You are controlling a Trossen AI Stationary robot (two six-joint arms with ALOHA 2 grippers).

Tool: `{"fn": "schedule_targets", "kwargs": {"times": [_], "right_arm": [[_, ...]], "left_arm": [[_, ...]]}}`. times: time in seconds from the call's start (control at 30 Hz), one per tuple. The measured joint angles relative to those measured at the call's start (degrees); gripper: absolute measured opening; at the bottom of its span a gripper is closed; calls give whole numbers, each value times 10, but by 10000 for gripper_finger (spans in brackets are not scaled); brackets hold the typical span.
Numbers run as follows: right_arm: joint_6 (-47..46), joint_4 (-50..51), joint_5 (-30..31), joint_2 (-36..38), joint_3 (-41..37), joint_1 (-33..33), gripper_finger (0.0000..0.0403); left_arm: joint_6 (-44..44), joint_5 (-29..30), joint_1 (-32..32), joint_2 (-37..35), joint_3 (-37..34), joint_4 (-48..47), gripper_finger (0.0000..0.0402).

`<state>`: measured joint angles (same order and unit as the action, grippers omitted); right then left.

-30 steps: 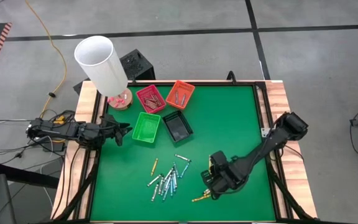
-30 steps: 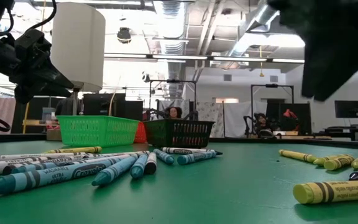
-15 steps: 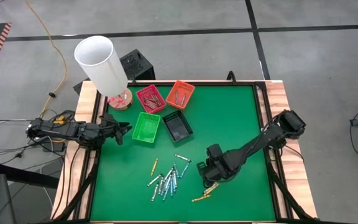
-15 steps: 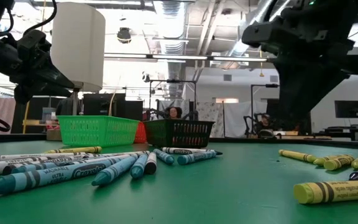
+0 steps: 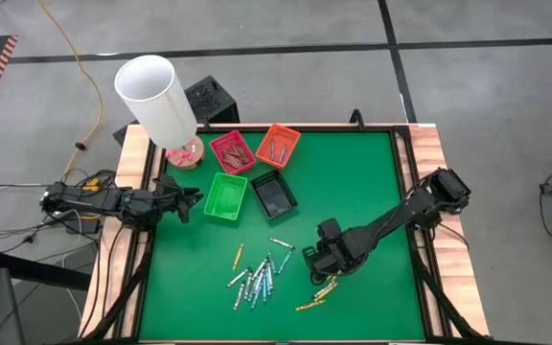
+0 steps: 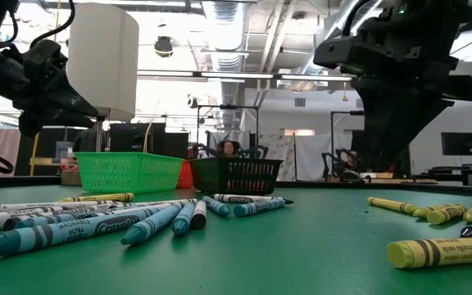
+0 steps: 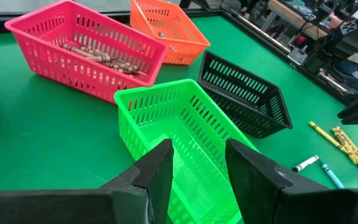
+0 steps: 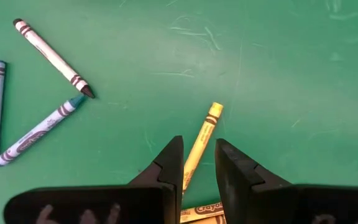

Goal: Sort crayons
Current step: Put the yellow crayon into the green bin

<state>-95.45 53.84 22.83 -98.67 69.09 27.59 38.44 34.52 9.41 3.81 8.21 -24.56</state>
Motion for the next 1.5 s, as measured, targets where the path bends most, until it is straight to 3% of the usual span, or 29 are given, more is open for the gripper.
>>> {"fn": "schedule_targets", "kwargs": {"times": [0.3,0.97,1.5], "right_arm": [[-5,-49,-4,-1,-43,0,87],[-4,-59,2,-1,-44,0,87],[1,-111,-31,-80,-42,5,86]], "left_arm": [[0,0,0,0,0,0,137],[4,0,0,0,0,0,137],[9,0,0,0,0,0,137]]}}
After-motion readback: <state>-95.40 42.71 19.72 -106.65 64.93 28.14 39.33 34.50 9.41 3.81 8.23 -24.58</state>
